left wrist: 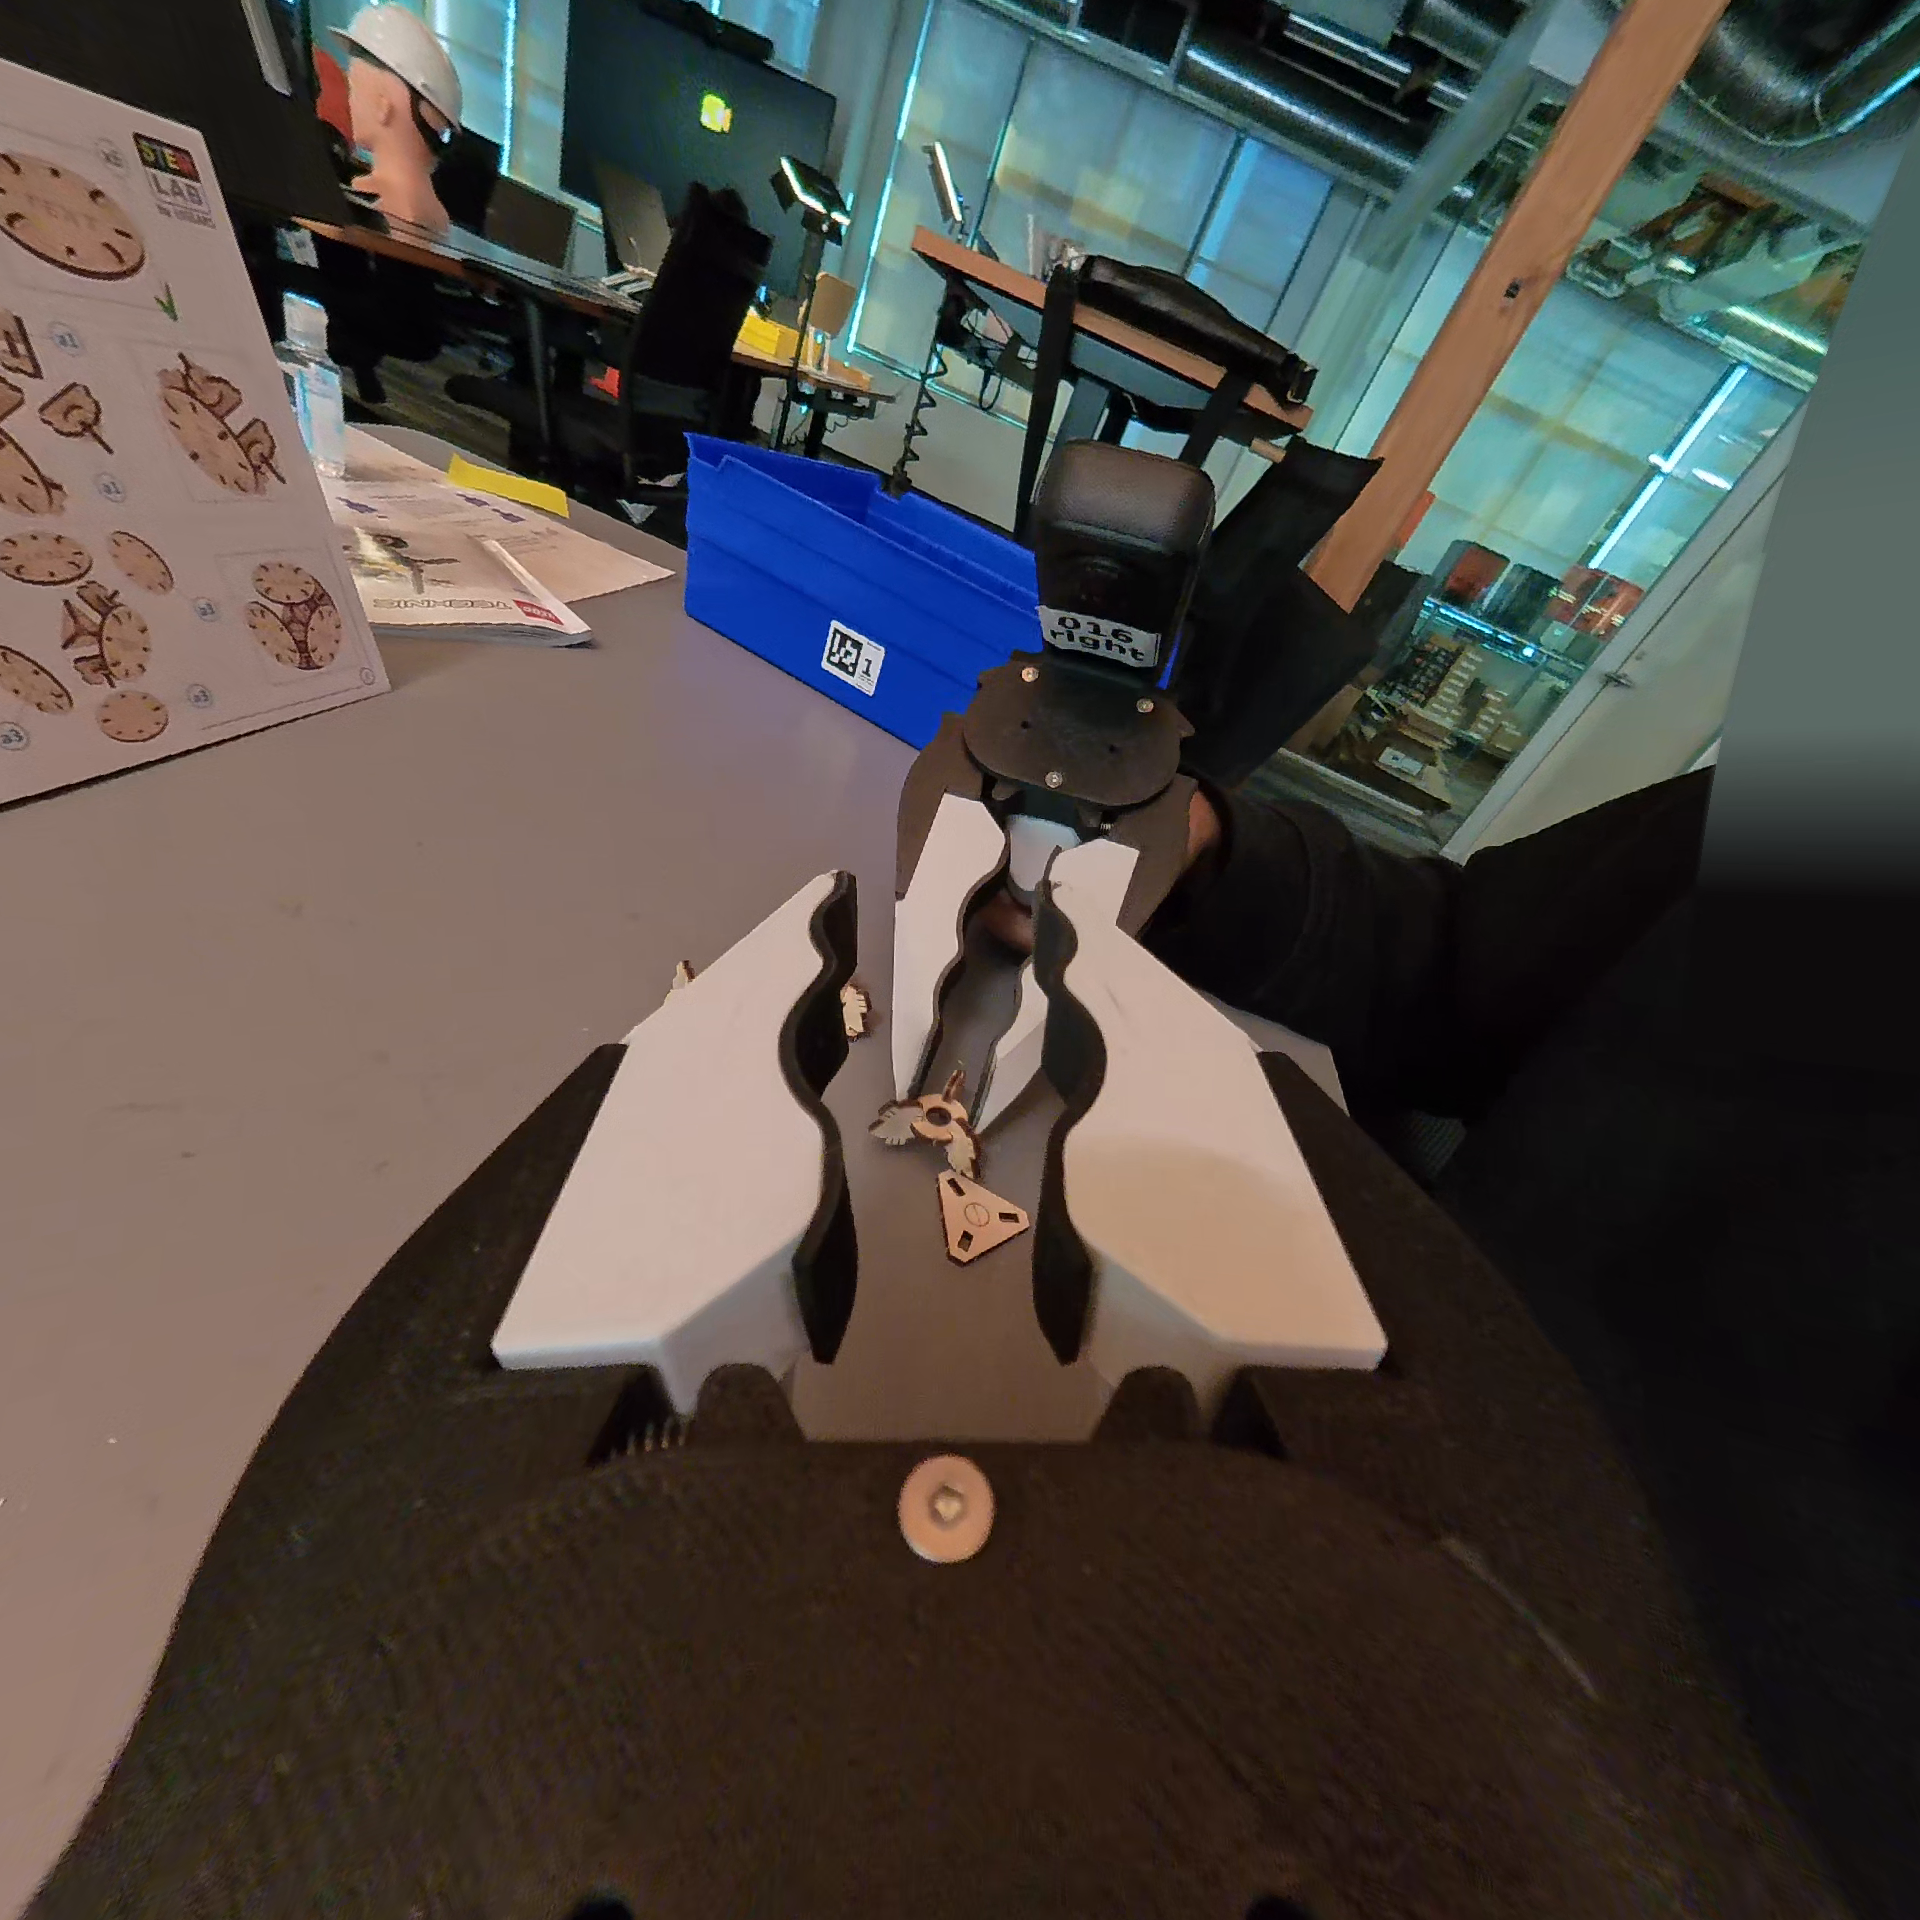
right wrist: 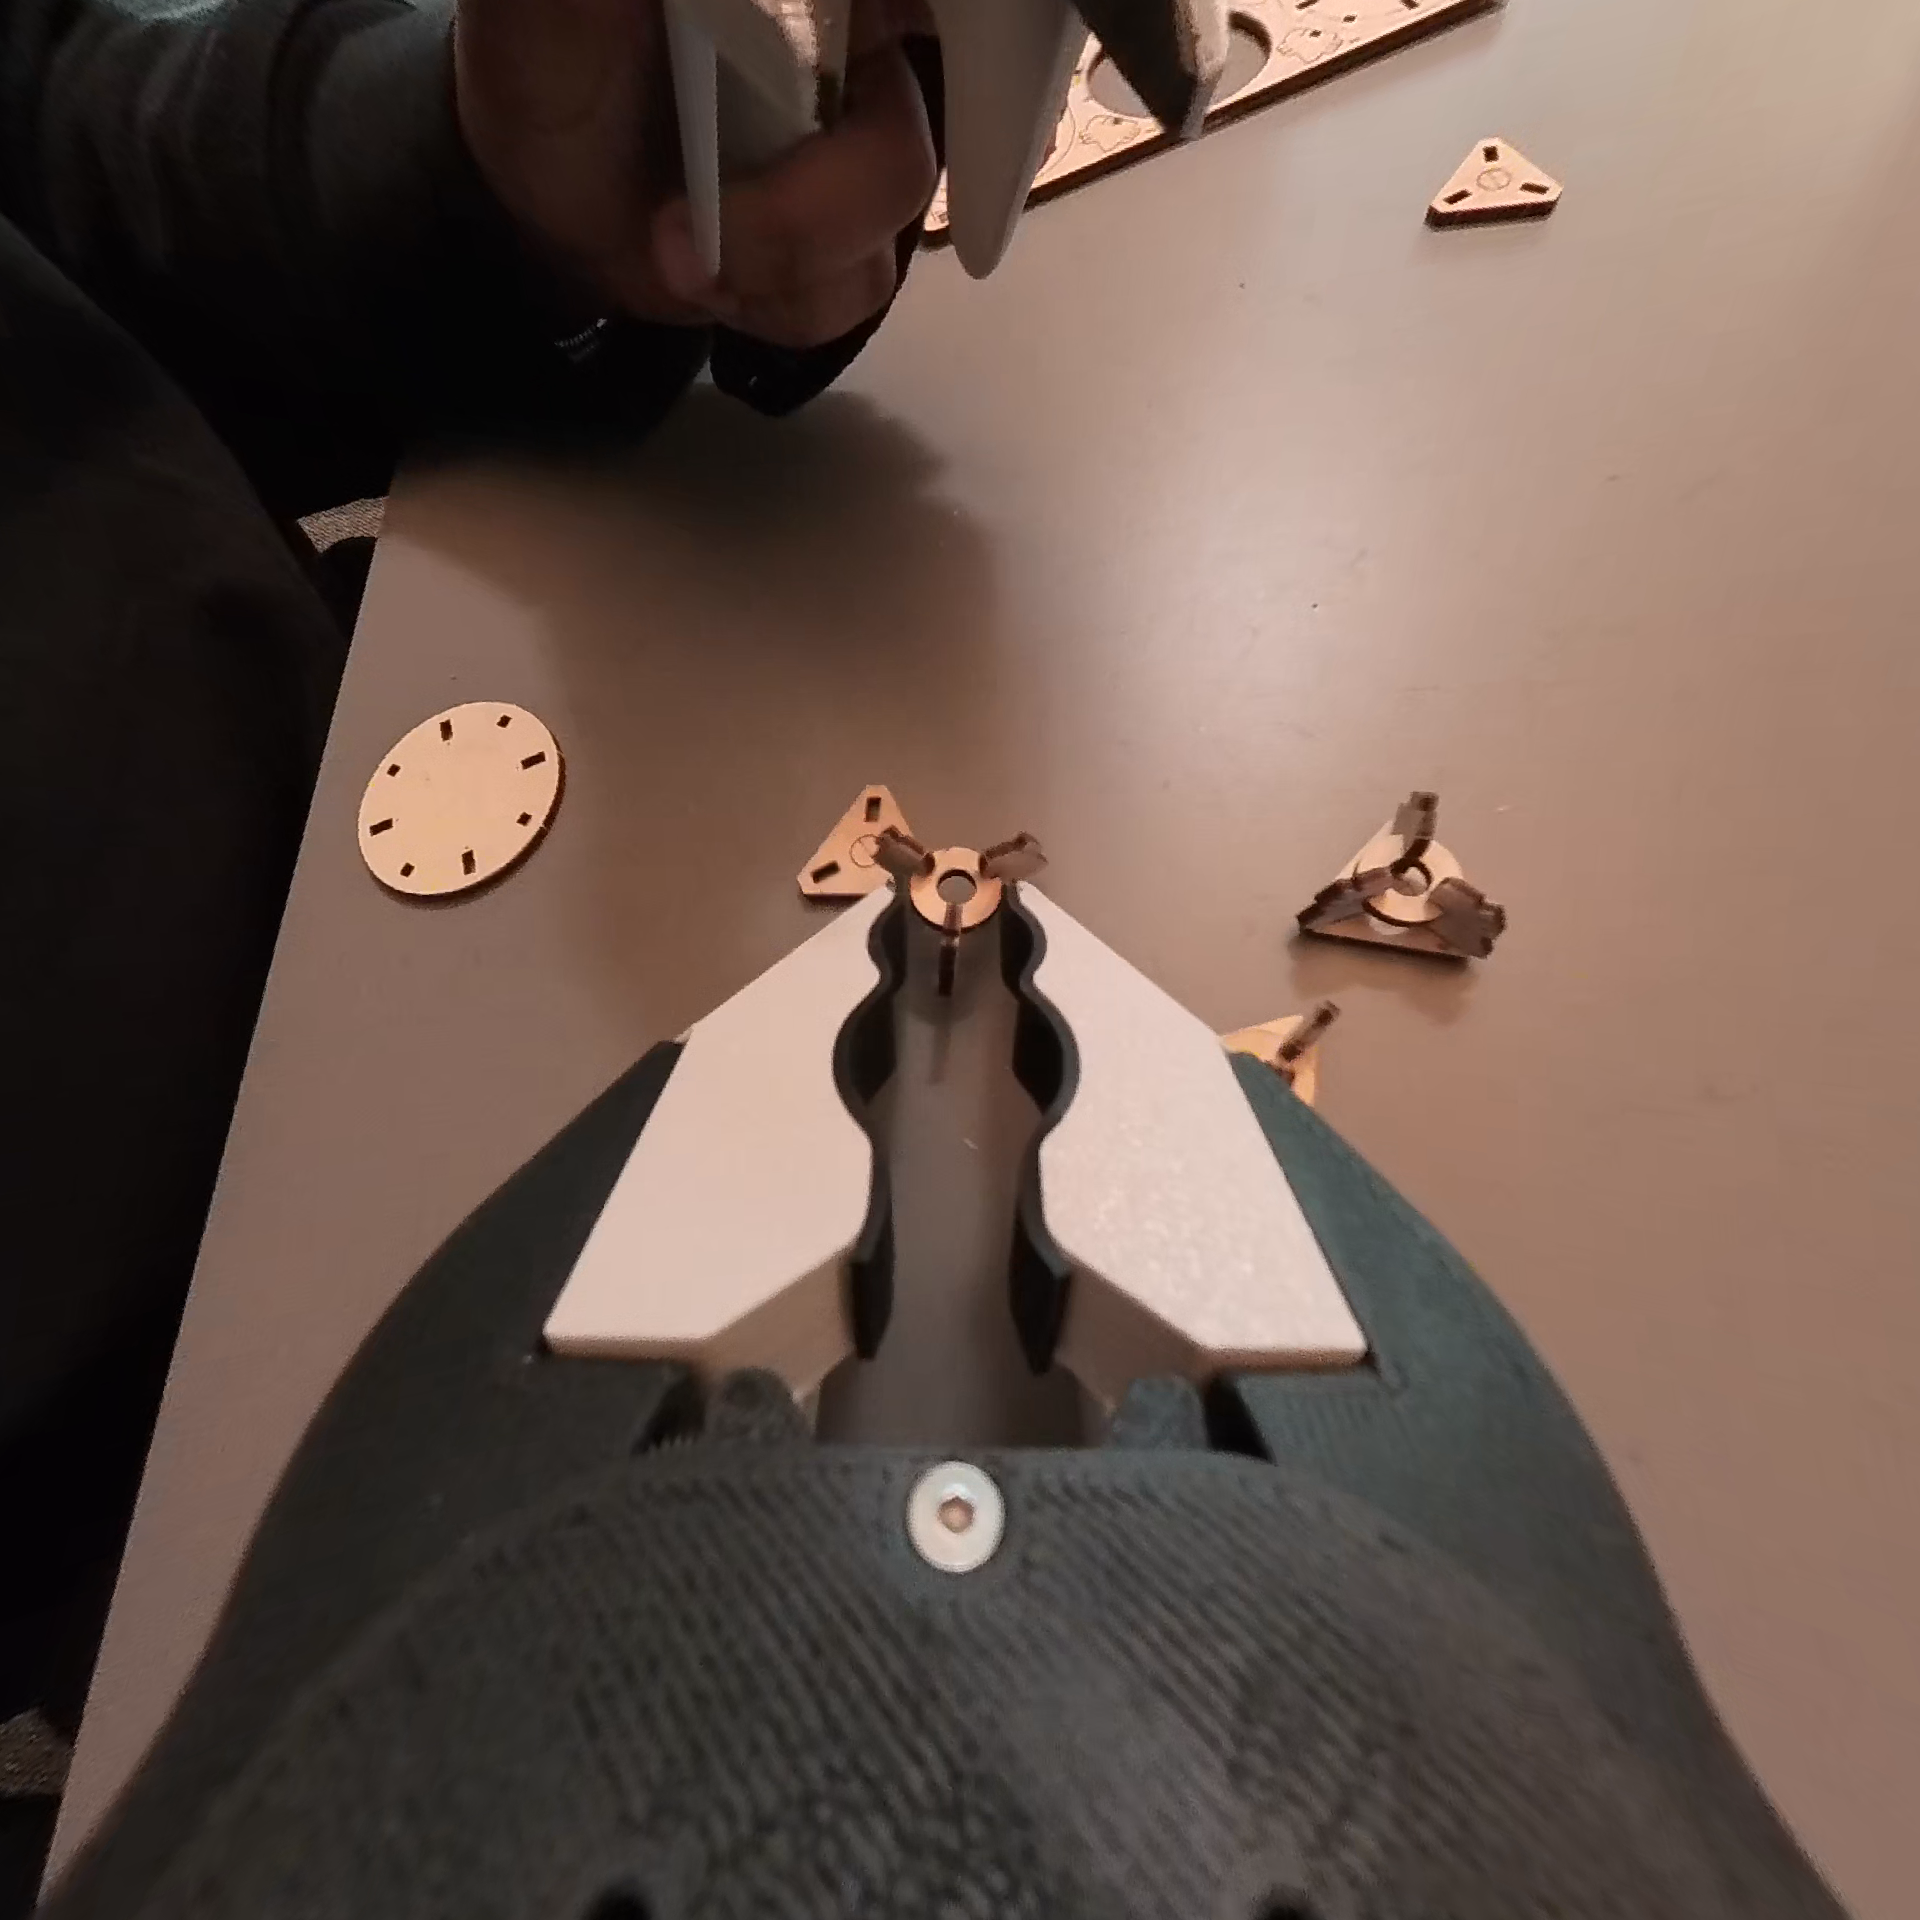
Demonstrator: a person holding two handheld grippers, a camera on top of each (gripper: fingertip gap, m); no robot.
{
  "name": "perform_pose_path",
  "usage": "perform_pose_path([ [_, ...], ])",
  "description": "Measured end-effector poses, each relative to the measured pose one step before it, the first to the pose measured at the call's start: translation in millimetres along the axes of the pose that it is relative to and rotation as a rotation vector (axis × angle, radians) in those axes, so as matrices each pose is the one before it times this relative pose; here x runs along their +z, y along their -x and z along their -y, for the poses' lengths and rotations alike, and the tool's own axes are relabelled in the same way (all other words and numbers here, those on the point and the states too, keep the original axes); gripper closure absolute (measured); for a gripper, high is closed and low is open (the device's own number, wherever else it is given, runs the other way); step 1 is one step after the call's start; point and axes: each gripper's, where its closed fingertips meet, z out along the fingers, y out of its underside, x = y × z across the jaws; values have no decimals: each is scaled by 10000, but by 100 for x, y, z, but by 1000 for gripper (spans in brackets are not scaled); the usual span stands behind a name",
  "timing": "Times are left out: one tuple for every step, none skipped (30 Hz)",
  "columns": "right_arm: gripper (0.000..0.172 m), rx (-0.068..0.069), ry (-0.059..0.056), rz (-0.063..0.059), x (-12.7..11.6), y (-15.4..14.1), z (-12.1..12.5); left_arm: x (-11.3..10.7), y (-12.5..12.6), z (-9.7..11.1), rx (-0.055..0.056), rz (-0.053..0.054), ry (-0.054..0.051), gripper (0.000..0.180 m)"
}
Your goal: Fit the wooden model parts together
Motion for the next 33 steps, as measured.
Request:
perform_pose_path([
  [156, 2, 2, -17, -39, -41, -15, 11, 4, -14, -2, 0, 4, 148],
  [156, -1, -1, -12, -37, -36, -11, 1, -5, -8, 4, 4, 3, 148],
  [156, -1, -1, -4, -23, -9, -4, -1, 7, 8, 2, 6, 1, 148],
  [156, -2, -7, 5, 4, 7, -4, 5, 5, -7, -4, -3, 0, 148],
  [156, -6, -8, 12, 16, 20, 18, 3, 1, -11, -11, -2, 3, 148],
  [156, -13, 5, 15, 25, 34, -16, -6, 1, 0, -8, -4, 4, 148],
  [156, -21, 17, -1, 31, 22, -25, 3, 2, 6, 0, 2, -4, 148],
  [156, -27, 5, -11, 16, 1, 1, 1, 7, 3, 0, 5, -2, 148],
  [156, -29, -20, -6, 1, 16, 48, 7, 5, -22, -3, 0, 10, 148],
  [156, -29, -49, 4, -11, 41, 100, 13, 11, -17, -7, 1, 9, 148],
  [156, -30, -72, 20, -28, 73, 143, 4, 2, -10, -6, -4, 3, 148],
  [156, -34, -90, 32, -28, 91, 171, 7, -3, -4, -1, 2, 2, 148],
  [156, -39, -99, 27, -31, 95, 188, -1, 14, -2, 1, 9, 1, 148],
  [156, -37, -81, 18, -13, 85, 159, 10, 6, -6, -1, 3, 6, 148],
  [156, -33, -49, 20, 11, 75, 102, 4, 13, -9, -3, 3, 2, 148],
  [156, -25, -12, 16, 28, 71, 43, 5, 7, -7, -7, 1, 0, 148],
  [156, -18, 35, 1, 43, 28, -46, -5, 12, 2, -4, 1, 2, 148],
  [156, -25, 72, -15, 29, -3, -101, 0, 11, 0, -2, 9, 0, 148],
  [156, -61, 86, 27, -1, 71, -140, -6, 5, -4, -3, -1, -3, 148],
  [156, -147, 71, 147, -26, 304, -92, 7, 1, 6, -5, -2, -2, 148],
  [156, -251, 31, 235, -45, 532, -25, -2, -9, -5, -5, -4, 3, 148],
  [156, -314, -16, 253, -70, 638, 57, -1, 0, -2, 1, 0, 2, 148],
  [156, -318, -66, 230, -77, 639, 149, 1, 3, 3, 0, 2, -2, 148],
  [156, -268, -118, 147, -81, 481, 250, 2, -17, 5, -6, -9, -3, 148],
  [156, -194, -156, 84, -49, 301, 309, 5, -12, -8, -10, -11, 1, 148],
  [156, -102, -149, 74, -1, 205, 280, 18, -7, -14, -15, -14, 9, 148],
  [156, -9, -67, 51, 60, 90, 100, 30, -16, -38, -13, -16, 17, 148],
  [156, 41, 65, 0, 110, -49, -152, 30, -9, -39, -4, -4, 22, 148],
  [157, 35, 157, -25, 127, -110, -320, 18, 13, -36, 8, 8, 18, 148],
  [157, 4, 148, -13, 140, -81, -316, 9, 27, -28, 12, 18, 11, 148],
  [156, -17, 86, 30, 132, 10, -206, 7, 61, -9, 5, 28, 5, 148],
  [156, -13, 50, 66, 86, 86, -96, -18, 44, -3, -20, 5, 0, 148],
  [156, -10, 23, 56, 12, 78, -25, -25, -3, 37, -33, -21, -22, 148],
])
